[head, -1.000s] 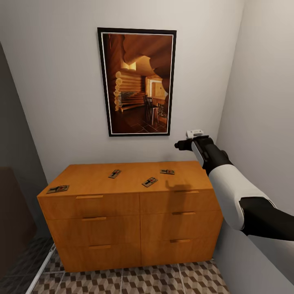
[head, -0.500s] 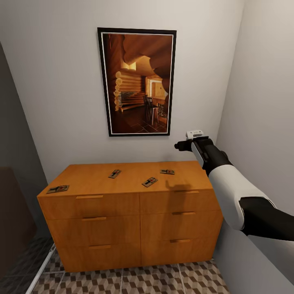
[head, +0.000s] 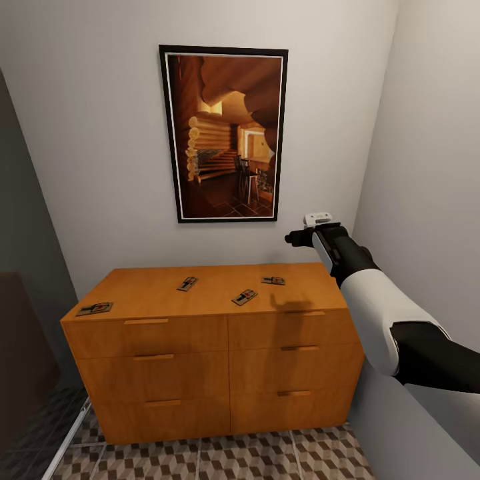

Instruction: Take the four mousetraps from the cabinet in the bathroom and place them on the bathroom floor. Make sure all four end up on the same floor surface, and ensure that at least two of them are either under or directly next to the same bathroom sink.

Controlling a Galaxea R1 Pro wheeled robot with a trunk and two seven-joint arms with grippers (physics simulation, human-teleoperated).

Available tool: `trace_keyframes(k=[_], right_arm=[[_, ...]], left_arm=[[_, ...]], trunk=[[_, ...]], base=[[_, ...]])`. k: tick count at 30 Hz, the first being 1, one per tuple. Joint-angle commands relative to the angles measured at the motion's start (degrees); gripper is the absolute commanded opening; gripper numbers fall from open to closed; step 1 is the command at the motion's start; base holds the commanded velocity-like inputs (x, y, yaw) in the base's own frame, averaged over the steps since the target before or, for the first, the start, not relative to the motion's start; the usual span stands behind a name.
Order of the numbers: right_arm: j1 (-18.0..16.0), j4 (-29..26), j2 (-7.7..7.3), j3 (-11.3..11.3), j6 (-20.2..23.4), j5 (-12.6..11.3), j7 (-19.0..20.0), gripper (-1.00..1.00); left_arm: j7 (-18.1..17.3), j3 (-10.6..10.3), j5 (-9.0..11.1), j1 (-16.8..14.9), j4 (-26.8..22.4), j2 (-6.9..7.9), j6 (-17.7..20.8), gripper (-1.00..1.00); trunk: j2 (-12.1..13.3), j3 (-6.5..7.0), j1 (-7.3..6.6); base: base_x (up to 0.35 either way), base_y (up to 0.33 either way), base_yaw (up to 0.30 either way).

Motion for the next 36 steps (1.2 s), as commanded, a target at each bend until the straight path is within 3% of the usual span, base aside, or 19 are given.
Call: trace_keyframes(k=[1,36], right_arm=[[-0.03,-0.08,0.00,0.02,0.31,0.60,0.30,1.00],[-0.03,0.79,0.00,0.03,-0.03,0.69,0.22,1.00]], left_arm=[[0.04,-0.01,-0.04,-0.03,0.03,0.00,-0.18,1.00],[0.04,-0.01,-0.04,-0.03,0.03,0.00,-0.18,1.00]], trunk=[[-0.04,-0.07,0.00],[-0.04,-0.07,0.00]], base=[[0.000,0.000,0.000],[0.000,0.000,0.000]])
